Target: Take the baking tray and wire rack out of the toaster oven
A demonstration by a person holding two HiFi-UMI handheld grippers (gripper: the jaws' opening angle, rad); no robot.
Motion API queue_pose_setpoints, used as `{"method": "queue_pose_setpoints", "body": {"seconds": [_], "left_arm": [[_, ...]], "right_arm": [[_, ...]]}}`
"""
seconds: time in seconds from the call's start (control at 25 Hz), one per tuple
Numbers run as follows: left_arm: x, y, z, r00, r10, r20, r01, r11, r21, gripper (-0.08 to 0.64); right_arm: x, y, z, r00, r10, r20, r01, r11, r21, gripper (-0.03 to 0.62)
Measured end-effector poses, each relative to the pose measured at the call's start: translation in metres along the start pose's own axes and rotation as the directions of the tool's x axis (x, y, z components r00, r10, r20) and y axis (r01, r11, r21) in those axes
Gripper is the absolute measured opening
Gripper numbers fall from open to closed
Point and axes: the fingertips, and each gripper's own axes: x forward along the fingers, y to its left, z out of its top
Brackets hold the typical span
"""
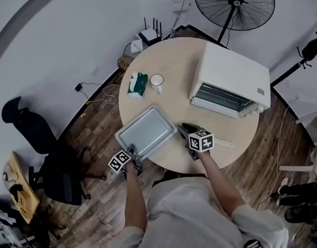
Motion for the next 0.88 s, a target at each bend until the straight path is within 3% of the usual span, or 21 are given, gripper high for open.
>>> {"method": "queue_pose_setpoints", "body": {"seconds": [0.24,0.6,0.68,0.76,0.88], "left_arm": [[0.009,-0.007,0.002,1.0,0.024,0.004,-0.024,0.998,0.056,0.121],[-0.009,-0.006,0.015,0.99,0.131,0.044,-0.138,0.969,0.203,0.199],[-0.019,-0.007,0.021,0.979,0.189,0.073,-0.202,0.942,0.267,0.202],[-0.029,-0.018,0.024,0.965,0.238,0.113,-0.263,0.9,0.347,0.202],[-0.042,-0.057,0.014,0.957,0.241,0.162,-0.289,0.835,0.469,0.202]], "right_arm": [[-0.031,-0.062,0.039,0.993,-0.106,0.051,0.106,0.994,0.004,0.103],[-0.059,-0.115,0.043,0.978,-0.192,0.08,0.187,0.98,0.066,0.103],[-0.064,-0.126,0.045,0.976,-0.196,0.1,0.184,0.977,0.111,0.103],[-0.072,-0.136,0.05,0.972,-0.191,0.134,0.169,0.973,0.159,0.103],[-0.085,-0.151,0.058,0.968,-0.176,0.18,0.131,0.963,0.237,0.103]]}}
